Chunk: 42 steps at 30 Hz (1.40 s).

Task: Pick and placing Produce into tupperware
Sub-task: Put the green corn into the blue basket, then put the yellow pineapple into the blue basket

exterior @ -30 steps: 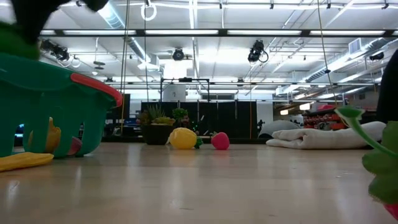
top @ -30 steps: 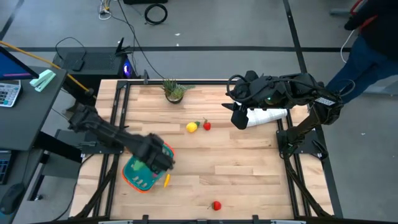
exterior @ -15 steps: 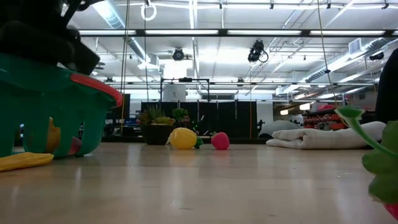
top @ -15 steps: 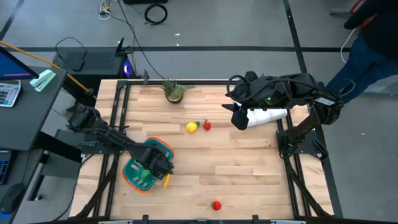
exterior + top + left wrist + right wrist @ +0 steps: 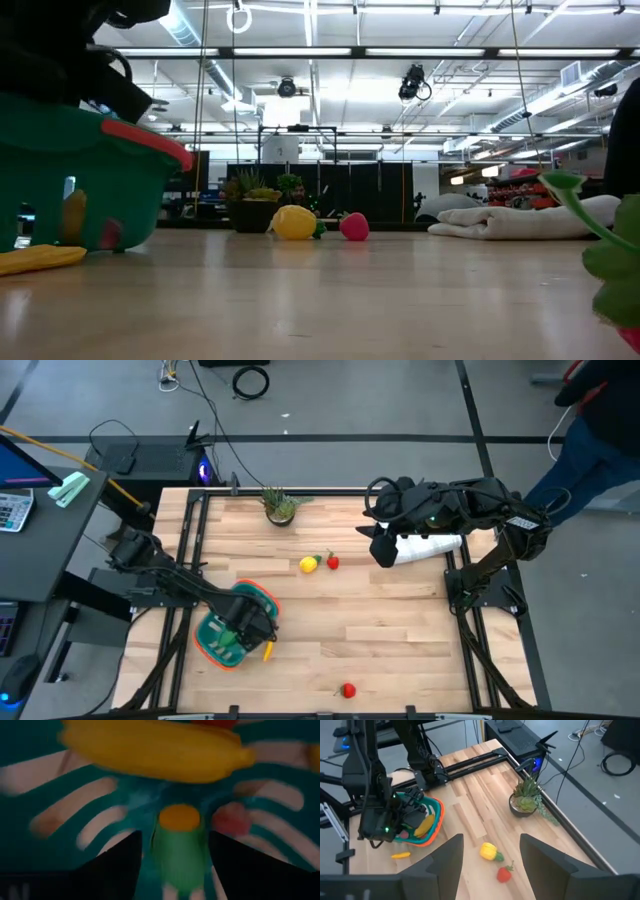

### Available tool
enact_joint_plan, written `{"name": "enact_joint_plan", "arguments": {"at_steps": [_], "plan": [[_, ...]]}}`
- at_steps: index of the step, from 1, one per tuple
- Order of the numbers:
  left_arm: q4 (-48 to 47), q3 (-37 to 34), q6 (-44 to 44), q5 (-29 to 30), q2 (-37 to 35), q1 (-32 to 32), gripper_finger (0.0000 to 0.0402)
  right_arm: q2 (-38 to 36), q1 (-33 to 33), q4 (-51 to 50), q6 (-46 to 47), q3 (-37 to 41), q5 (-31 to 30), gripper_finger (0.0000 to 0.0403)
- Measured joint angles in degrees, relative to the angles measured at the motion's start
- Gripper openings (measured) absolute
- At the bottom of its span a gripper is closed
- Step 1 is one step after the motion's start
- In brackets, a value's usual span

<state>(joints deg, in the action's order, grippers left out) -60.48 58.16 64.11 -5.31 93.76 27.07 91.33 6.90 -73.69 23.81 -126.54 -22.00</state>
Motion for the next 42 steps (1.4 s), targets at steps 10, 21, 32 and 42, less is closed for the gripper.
{"name": "enact_joint_plan", "arguments": {"at_steps": [10, 21, 32, 42], "plan": [[-14.29, 15.45, -8.45, 2.81, -0.02, 0.0, 0.0238, 0.0, 0.0, 0.02, 2.14, 0.0, -0.04, 0.0203], [-14.45, 32.92, -17.52, 22.71, -0.07, -4.38, 0.0222, 0.0, 0.04, 0.02, 2.12, 0.0, -0.04, 0.0203], [2.69, 34.09, -35.44, 16.61, 2.89, -28.3, 0.0226, 0.0, 0.07, 0.02, 1.76, 0.0, 1.73, 0.0203], [5.12, 34.09, -35.06, 7.0, 12.6, -39.31, 0.0227, 0.0, 0.07, -0.02, -2.53, 0.0, 2.99, 0.0203]]}}
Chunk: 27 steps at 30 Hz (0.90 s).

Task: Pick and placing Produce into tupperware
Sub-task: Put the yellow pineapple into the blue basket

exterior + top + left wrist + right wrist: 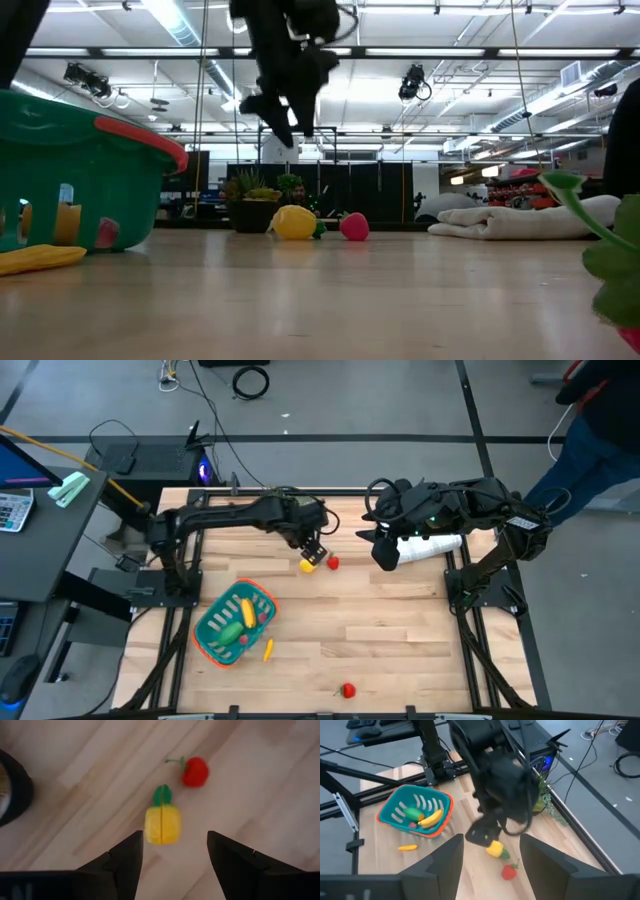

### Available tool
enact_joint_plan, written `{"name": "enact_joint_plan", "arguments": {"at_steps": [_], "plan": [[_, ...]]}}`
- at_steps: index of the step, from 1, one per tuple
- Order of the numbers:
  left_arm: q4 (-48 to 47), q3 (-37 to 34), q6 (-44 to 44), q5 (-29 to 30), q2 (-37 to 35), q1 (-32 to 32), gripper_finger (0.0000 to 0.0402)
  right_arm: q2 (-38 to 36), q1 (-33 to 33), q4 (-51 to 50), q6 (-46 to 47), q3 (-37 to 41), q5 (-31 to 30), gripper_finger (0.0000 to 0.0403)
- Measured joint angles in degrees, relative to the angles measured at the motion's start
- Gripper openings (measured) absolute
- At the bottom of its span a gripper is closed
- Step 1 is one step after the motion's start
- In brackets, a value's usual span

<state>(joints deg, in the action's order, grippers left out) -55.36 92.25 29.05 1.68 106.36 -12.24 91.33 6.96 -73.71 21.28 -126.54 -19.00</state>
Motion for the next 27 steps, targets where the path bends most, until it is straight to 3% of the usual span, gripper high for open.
{"name": "enact_joint_plan", "arguments": {"at_steps": [11, 27], "plan": [[0.61, -0.02, -1.94, -2.24, 8.9, -0.14, 0.0227, 0.0, 0.0, -0.55, -2.3, 0.0, 0.02, 0.0203], [3.08, 0.0, -6.38, -2.81, 10.11, -0.54, 0.0227, 0.0, 0.0, -1.29, -1.95, 0.0, 0.04, 0.0203]]}}
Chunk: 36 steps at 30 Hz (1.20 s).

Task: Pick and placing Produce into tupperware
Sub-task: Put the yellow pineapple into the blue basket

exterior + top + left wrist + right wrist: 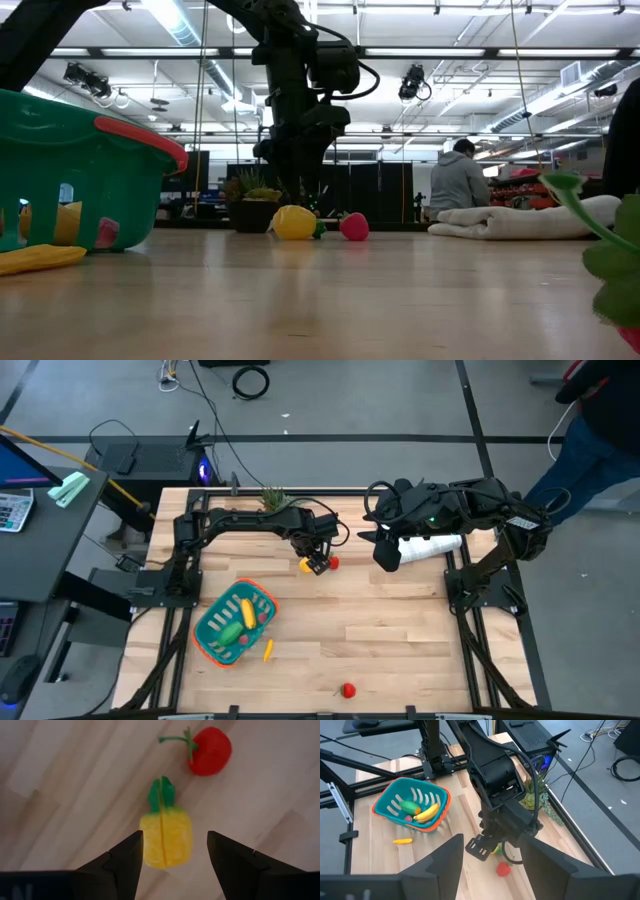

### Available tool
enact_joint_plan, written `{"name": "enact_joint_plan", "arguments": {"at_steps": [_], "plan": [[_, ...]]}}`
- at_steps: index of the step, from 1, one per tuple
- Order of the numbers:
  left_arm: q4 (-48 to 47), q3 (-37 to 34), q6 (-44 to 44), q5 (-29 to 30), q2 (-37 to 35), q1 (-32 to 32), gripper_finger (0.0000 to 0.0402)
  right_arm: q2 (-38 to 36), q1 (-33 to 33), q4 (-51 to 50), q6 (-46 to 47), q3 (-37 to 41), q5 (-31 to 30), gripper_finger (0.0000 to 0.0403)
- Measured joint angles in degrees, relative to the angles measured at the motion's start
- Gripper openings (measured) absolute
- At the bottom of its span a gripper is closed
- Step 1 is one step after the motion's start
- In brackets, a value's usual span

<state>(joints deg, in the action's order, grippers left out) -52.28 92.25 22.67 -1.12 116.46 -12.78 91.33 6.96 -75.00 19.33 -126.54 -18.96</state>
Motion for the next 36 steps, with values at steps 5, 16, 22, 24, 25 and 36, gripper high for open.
{"name": "enact_joint_plan", "arguments": {"at_steps": [5, 16, 22, 24, 25, 36], "plan": [[-0.1, 0.0, 0.09, 0.59, 0.17, -0.57, 0.0227, 0.0, 0.0, -0.17, 0.13, 0.0, 0.0, 0.0203], [-1.09, -0.01, 2.39, 2.99, 1.44, -0.14, 0.0227, 0.0, -0.02, -0.52, 0.15, 0.0, 0.0, 0.0203], [-1.59, -0.02, 2.28, 3.24, 1.16, -0.05, 0.0227, 0.0, -0.02, -0.52, 0.11, 0.0, -0.02, 0.0203], [-1.49, 0.0, 1.71, 3.26, 1.16, 0.23, 0.0226, 0.0, -0.02, -0.52, 0.11, 0.0, -0.02, 0.0203], [-1.54, 0.0, 0.92, 3.25, 1.16, 0.27, 0.0225, 0.0, -0.02, -0.52, 0.09, 0.0, 0.0, 0.0203], [-1.59, 0.0, 0.55, 3.28, 1.4, 0.72, 0.0232, 0.0, -0.02, -0.5, 0.04, 0.0, -0.02, 0.0203]]}}
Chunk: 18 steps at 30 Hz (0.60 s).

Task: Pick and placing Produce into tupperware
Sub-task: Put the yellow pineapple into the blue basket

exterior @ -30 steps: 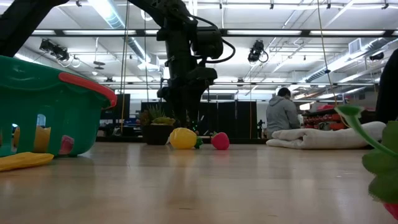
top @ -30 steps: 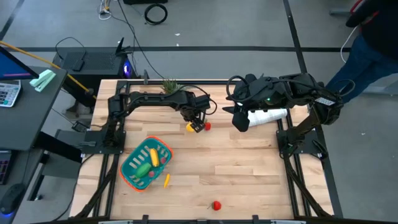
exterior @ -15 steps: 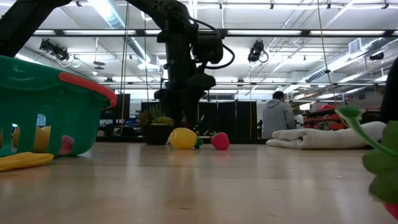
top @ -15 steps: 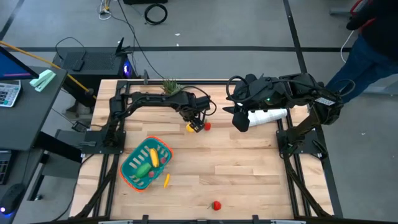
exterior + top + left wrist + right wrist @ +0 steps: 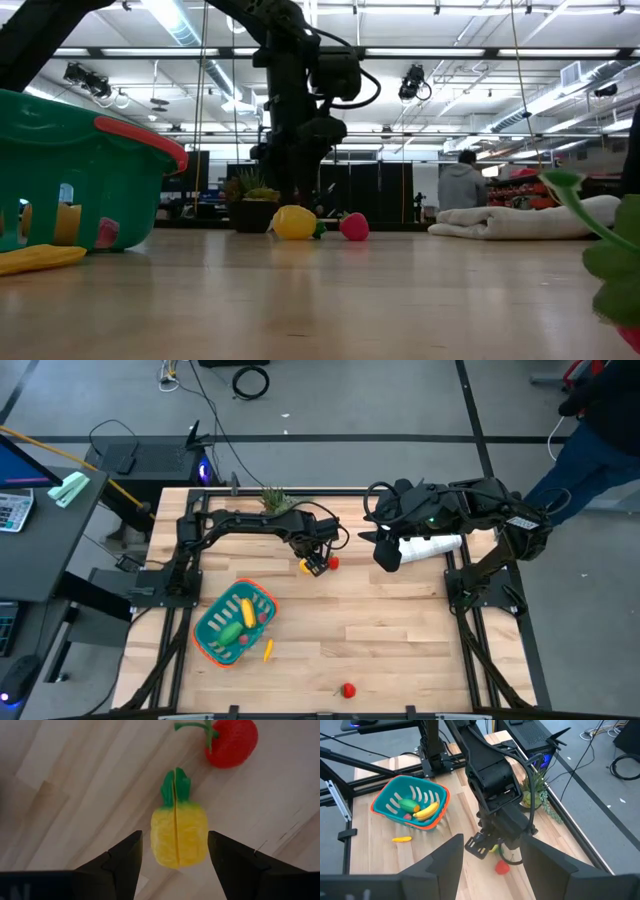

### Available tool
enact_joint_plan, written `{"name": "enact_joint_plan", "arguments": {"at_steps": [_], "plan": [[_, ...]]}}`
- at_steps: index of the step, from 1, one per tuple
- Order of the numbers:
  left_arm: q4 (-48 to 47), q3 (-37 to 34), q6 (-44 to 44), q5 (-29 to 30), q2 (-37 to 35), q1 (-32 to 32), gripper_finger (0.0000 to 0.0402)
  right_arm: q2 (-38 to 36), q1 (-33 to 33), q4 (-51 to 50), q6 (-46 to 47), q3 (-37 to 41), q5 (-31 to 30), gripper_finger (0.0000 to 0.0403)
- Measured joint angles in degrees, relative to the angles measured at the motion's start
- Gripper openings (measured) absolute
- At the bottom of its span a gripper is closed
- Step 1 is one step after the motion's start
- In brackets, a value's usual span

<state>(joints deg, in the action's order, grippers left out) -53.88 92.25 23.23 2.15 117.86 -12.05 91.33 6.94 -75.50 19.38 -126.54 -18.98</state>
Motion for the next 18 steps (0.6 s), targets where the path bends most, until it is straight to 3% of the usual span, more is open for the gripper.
{"name": "enact_joint_plan", "arguments": {"at_steps": [10, 18], "plan": [[-0.01, 0.0, 2.19, -0.01, 0.0, -0.04, 0.0282, 0.0, 0.0, 0.0, -0.04, 0.0, 0.0, 0.0203], [0.65, -0.02, 3.23, -0.02, 1.35, 0.02, 0.0286, 0.0, 0.0, 0.02, -0.02, 0.0, 0.0, 0.0203]]}}
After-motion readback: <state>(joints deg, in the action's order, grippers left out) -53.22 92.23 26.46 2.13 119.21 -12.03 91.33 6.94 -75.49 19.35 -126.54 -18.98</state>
